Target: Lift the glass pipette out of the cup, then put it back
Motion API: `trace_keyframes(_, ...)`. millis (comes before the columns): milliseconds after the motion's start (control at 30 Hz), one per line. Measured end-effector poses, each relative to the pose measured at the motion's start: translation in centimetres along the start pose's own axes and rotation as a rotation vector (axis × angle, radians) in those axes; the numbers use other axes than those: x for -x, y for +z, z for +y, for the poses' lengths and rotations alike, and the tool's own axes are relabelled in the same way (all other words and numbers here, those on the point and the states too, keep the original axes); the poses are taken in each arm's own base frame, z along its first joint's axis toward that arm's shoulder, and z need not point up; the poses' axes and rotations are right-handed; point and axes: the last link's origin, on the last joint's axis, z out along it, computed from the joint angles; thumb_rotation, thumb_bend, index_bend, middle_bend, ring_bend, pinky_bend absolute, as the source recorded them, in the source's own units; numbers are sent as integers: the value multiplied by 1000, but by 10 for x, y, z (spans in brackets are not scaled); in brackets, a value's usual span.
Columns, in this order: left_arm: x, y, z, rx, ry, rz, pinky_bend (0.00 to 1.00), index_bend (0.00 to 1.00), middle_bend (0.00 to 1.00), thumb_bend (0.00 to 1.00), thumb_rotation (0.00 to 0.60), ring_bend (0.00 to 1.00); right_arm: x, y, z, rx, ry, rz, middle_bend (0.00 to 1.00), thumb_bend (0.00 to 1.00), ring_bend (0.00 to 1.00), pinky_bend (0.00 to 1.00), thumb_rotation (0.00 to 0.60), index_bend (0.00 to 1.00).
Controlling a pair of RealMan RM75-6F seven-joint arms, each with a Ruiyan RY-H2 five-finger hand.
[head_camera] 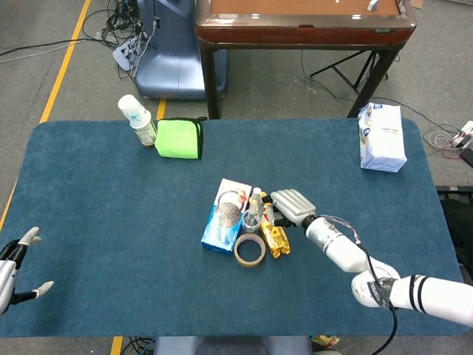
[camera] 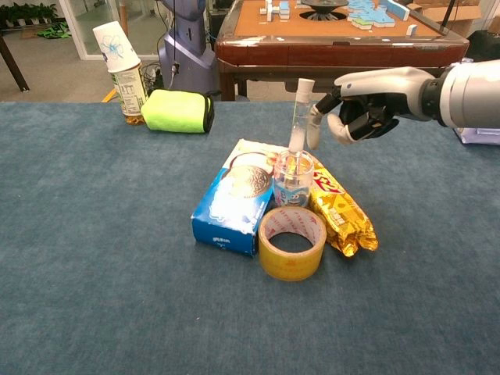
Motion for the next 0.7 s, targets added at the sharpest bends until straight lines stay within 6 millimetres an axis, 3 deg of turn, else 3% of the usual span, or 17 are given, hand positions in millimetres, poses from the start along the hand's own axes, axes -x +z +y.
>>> trace_keyframes(700,-4,-2,-3,-1,-16,4,380,46,246,86,600,189,4,18,-17,-35,-5,-15,1000,910,951,1000,600,473)
